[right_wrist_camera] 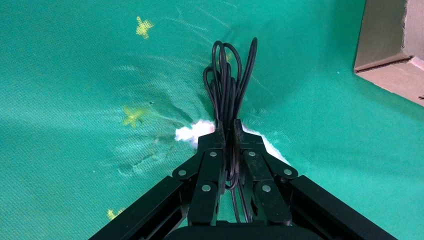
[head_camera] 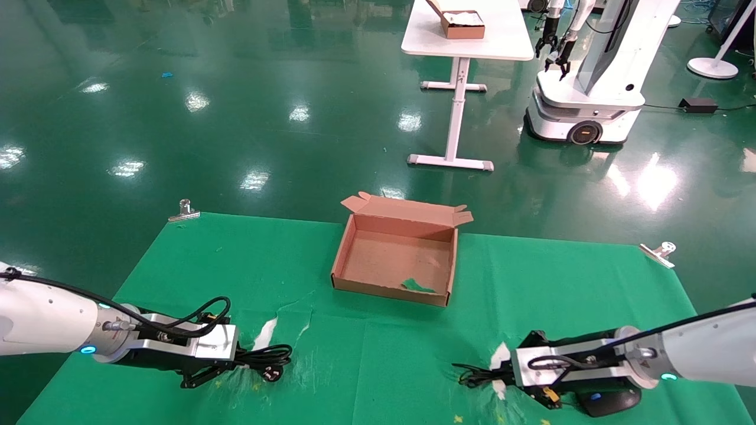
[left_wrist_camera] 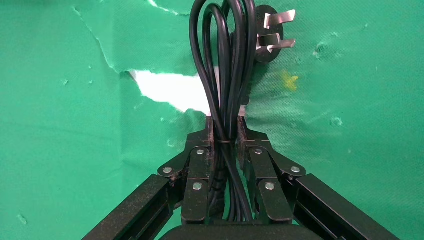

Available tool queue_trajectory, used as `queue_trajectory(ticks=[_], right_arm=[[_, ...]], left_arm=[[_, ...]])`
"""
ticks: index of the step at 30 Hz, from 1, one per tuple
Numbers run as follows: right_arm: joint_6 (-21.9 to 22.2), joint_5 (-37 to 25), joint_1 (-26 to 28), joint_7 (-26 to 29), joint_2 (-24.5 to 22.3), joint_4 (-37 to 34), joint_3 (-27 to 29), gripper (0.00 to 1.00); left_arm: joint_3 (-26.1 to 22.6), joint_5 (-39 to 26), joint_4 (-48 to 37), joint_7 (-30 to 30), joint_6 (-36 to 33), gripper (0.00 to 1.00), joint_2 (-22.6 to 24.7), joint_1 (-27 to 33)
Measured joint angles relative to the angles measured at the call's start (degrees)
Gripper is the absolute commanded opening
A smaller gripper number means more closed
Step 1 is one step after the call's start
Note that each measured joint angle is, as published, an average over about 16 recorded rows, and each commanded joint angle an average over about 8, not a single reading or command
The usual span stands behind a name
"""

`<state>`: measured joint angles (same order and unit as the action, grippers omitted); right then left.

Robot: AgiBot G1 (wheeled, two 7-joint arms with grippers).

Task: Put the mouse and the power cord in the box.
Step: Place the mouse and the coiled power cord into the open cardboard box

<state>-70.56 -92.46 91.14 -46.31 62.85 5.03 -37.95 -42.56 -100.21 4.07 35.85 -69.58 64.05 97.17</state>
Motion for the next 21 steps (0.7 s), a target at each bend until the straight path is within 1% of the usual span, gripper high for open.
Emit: queue_trajectory(ticks=[5, 9, 12, 14, 16, 19, 21], right_arm=[[-1.4, 2.3, 1.6, 0.6, -2.5, 0.3, 1.6, 0.00], [-3.2, 4.6, 4.5, 2.0, -5.5, 1.6, 3.3, 0.00], [-4.4, 6.2, 7.3, 3.6, -7.3, 3.2, 4.5, 0.00], [-5.0, 7.0, 9.2, 4.9, -7.9, 4.4, 5.1, 0.00], [-5.2, 7.5, 11.0, 6.2, -7.8, 5.6, 5.5, 0.00], [-4.1, 7.4, 13.2, 7.7, -5.8, 6.9, 5.4, 0.00], [-2.3, 7.1, 14.1, 8.4, -3.5, 7.2, 5.2, 0.00]], left_arm=[[2.5, 3.7, -1.5, -1.0, -5.9, 0.00, -1.5, 1.3], [6.0, 8.8, -3.2, -3.0, -10.9, 0.00, -2.5, 2.9], [8.9, 13.1, -4.4, -4.9, -12.8, 0.00, -2.5, 4.4], [10.9, 16.0, -5.0, -6.4, -12.5, 0.00, -2.1, 5.5], [12.9, 18.9, -5.6, -7.9, -10.7, 0.00, -1.2, 6.5], [15.2, 22.4, -6.1, -9.9, -5.4, 0.00, 0.8, 7.7], [16.3, 24.1, -6.1, -10.9, -0.7, 0.00, 2.5, 8.4]])
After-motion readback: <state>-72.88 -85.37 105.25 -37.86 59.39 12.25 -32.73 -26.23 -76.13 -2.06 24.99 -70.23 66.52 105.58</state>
